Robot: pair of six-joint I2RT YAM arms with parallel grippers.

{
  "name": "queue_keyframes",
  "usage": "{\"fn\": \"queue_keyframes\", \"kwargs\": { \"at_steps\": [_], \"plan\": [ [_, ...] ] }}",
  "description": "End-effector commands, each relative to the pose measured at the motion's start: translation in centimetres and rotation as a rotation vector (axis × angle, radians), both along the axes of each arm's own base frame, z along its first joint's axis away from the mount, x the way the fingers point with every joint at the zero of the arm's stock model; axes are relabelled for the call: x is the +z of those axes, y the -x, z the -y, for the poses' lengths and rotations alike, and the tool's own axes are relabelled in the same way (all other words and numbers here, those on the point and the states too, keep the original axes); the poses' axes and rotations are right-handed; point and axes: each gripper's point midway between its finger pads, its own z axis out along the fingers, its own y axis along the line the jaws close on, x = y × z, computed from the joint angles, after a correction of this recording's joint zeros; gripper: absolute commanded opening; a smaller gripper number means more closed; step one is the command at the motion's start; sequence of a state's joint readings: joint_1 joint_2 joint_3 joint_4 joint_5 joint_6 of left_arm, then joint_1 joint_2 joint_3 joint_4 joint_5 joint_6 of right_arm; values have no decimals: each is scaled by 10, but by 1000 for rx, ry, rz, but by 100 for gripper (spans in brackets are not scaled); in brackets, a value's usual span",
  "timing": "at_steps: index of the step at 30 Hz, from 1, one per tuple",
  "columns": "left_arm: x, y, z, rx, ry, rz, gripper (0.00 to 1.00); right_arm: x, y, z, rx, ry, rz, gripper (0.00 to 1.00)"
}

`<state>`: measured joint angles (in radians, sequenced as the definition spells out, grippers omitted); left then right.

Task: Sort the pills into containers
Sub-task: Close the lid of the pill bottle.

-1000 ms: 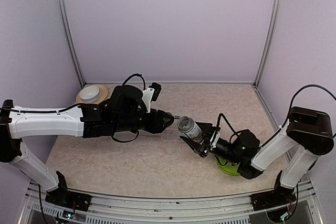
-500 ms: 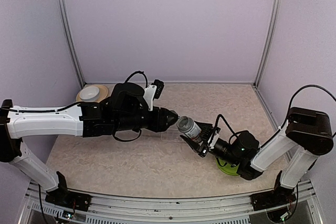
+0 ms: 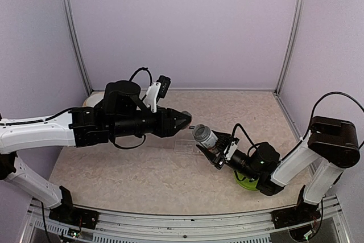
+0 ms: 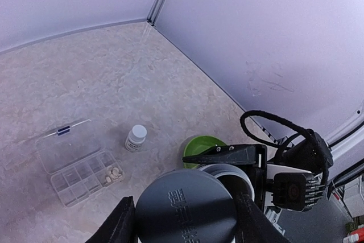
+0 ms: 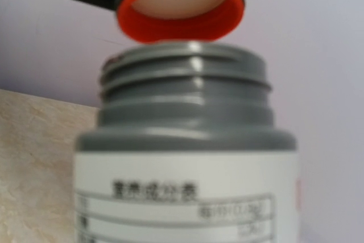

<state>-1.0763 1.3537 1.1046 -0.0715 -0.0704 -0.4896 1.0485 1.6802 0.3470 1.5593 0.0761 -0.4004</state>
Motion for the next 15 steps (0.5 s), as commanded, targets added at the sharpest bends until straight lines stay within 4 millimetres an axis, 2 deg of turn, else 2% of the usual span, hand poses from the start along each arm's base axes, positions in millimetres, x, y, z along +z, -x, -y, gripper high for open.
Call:
{"fn": "queue_keyframes", "kwargs": {
  "at_steps": [1,9,15],
  "plan": [
    [5,14,17,-87,29,-10,37,33,4,8,-12,-124,65,0],
    [6,21,31,-149,77,-27,37,30,5,3,4,-109,64,0],
    [-4,20,40,-162,72,-45,37,30,6,2,7,-105,62,0]
  ]
}}
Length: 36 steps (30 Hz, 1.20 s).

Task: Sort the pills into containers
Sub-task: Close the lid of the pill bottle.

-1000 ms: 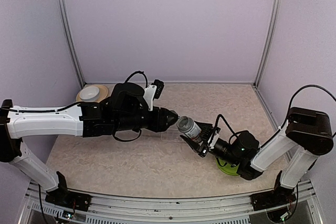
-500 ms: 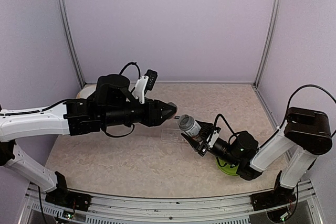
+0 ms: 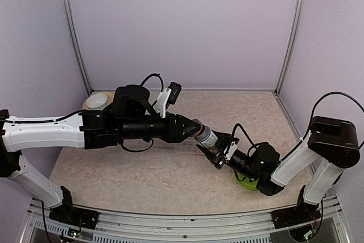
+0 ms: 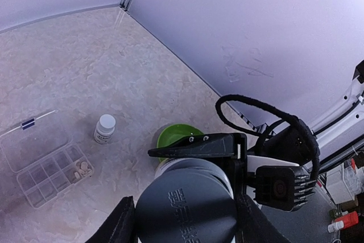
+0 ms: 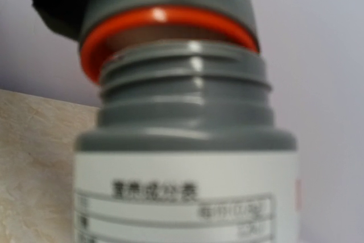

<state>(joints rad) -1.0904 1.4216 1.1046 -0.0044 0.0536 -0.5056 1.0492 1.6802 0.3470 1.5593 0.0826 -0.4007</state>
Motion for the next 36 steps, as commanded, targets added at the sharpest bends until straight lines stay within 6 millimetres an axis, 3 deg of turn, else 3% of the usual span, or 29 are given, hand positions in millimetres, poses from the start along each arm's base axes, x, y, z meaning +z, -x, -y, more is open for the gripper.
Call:
{"fn": "queue_keyframes", "kwargs": {
  "at_steps": [1,9,16,23,29,32,36],
  "plan": [
    [9,3,12,-32,45,1,37,30,6,2,11,-106,64,0],
    [6,2,17,-28,61,-15,37,28,5,-2,3,-86,64,0],
    [-9,4,23,-14,42,-56,37,26,-5,-5,-100,-54,69,0],
    [-22,-7,9,87,3,-73,37,26,-15,-8,-305,32,153,0],
    [-37,-16,-1,163,-54,-95,37,31,-8,-11,-473,84,302,0],
    [-42,-17,-3,172,-60,-108,37,32,-4,-18,-485,97,318,0],
    [-38,-14,-6,170,-1,-122,37,45,1,-11,-450,8,270,0]
  ]
}}
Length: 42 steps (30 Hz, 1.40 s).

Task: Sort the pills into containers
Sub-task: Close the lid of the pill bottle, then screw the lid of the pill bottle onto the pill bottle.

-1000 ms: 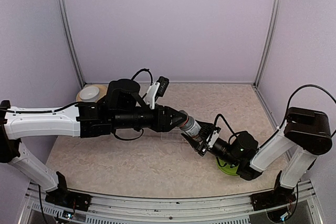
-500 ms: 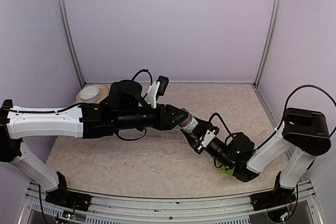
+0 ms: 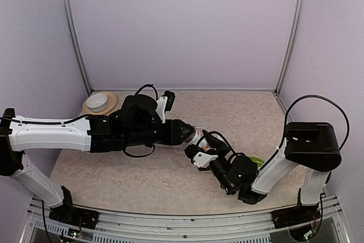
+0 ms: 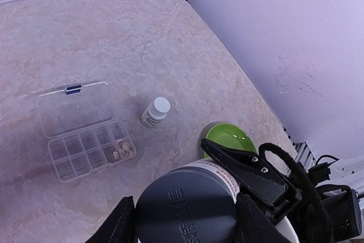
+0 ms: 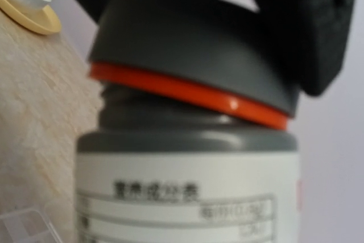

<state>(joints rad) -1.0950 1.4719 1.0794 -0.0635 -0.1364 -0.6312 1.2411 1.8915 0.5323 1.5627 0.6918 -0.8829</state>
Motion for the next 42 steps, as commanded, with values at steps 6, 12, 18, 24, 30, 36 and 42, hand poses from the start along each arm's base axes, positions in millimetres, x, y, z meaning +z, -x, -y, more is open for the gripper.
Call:
{"fn": "queue_keyframes", "kwargs": {
  "at_steps": [6,12,18,24,30,36,42],
  "plan": [
    [20,17,13,-66,205,-3,37,88,32,11,135,-373,102,0],
    [20,13,13,-44,203,-1,37,91,33,10,141,-391,92,0],
    [15,11,16,-42,142,29,37,89,33,2,171,-382,48,0],
    [8,12,14,-58,103,64,37,86,37,-16,255,-365,-43,0],
    [4,14,11,-78,57,105,37,80,41,-29,312,-337,-89,0],
    [7,16,6,-89,42,142,37,81,45,-32,377,-363,-145,0],
    [17,21,1,-112,67,193,37,88,48,-28,489,-450,-242,0]
  ]
}}
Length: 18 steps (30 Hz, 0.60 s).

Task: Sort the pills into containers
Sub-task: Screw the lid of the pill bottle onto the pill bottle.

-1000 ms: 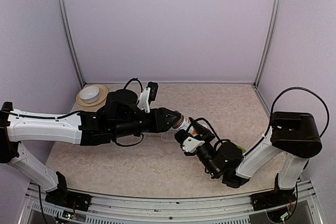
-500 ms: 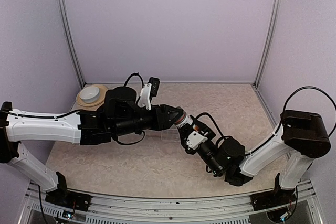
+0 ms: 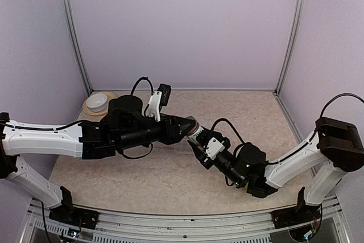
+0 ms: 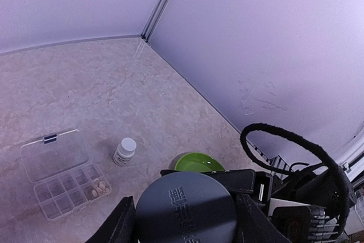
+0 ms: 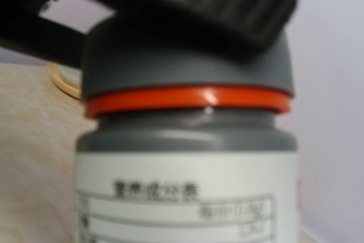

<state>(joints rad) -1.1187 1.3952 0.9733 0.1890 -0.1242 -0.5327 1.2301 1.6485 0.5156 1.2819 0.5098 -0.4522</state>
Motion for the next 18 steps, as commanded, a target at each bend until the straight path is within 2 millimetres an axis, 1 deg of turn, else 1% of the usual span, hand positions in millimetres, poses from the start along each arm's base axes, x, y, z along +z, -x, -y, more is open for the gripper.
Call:
{"fn": "queue_keyframes", "kwargs": {
  "at_steps": [1,4,7,9,13,18],
  "plan": [
    [-21,9,-4,-41,-80,39,37,55,31,-16,261,-211,-3,0],
    [-16,13,-4,-65,-66,64,37,56,30,-13,298,-234,-30,0],
    [-12,17,-2,-92,-59,88,38,56,31,-16,343,-240,-56,0],
    [-10,19,-1,-112,-59,103,41,54,32,-19,369,-233,-75,0],
    [-11,21,0,-133,-84,124,43,49,33,-28,407,-210,-112,0],
    [-16,23,1,-161,-151,155,42,47,35,-32,455,-203,-146,0]
  ]
}}
